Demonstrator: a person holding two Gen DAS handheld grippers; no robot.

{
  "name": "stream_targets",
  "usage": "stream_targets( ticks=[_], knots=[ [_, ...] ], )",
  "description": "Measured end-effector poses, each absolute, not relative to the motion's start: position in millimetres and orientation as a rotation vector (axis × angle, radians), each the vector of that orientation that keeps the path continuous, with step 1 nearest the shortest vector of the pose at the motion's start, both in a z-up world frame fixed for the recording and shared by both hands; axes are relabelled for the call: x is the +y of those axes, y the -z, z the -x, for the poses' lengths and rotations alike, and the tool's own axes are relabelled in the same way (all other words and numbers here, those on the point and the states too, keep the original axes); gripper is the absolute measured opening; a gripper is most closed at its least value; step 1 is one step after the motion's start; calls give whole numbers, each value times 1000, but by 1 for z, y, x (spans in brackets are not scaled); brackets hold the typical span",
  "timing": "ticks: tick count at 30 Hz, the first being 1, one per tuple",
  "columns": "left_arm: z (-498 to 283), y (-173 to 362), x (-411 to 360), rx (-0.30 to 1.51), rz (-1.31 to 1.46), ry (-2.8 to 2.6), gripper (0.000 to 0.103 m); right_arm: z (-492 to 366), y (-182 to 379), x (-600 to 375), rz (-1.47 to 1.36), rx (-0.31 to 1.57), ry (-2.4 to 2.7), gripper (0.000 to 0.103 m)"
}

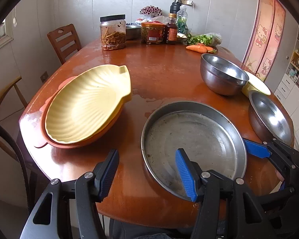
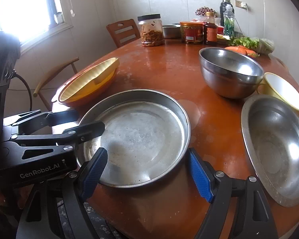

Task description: Organize plates and bowls

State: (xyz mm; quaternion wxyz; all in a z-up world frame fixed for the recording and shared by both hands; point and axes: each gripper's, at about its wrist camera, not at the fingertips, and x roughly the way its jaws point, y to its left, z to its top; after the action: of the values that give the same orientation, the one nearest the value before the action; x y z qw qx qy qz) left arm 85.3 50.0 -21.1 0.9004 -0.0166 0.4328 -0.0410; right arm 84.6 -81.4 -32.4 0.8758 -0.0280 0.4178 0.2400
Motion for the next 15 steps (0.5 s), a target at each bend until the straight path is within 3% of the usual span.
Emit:
stream_targets(
  ticks=[5,10,15],
  knots=[
    [-89,26,55,897,104,113,55,-86,32,-83,57,859,-500,80],
    [-90,27,49,889,117,133,39,-87,33,-80,63,849,-499,76],
    [-91,26,45,889,112,119,39,-87,33,-78,88,842,-490,75]
  ],
)
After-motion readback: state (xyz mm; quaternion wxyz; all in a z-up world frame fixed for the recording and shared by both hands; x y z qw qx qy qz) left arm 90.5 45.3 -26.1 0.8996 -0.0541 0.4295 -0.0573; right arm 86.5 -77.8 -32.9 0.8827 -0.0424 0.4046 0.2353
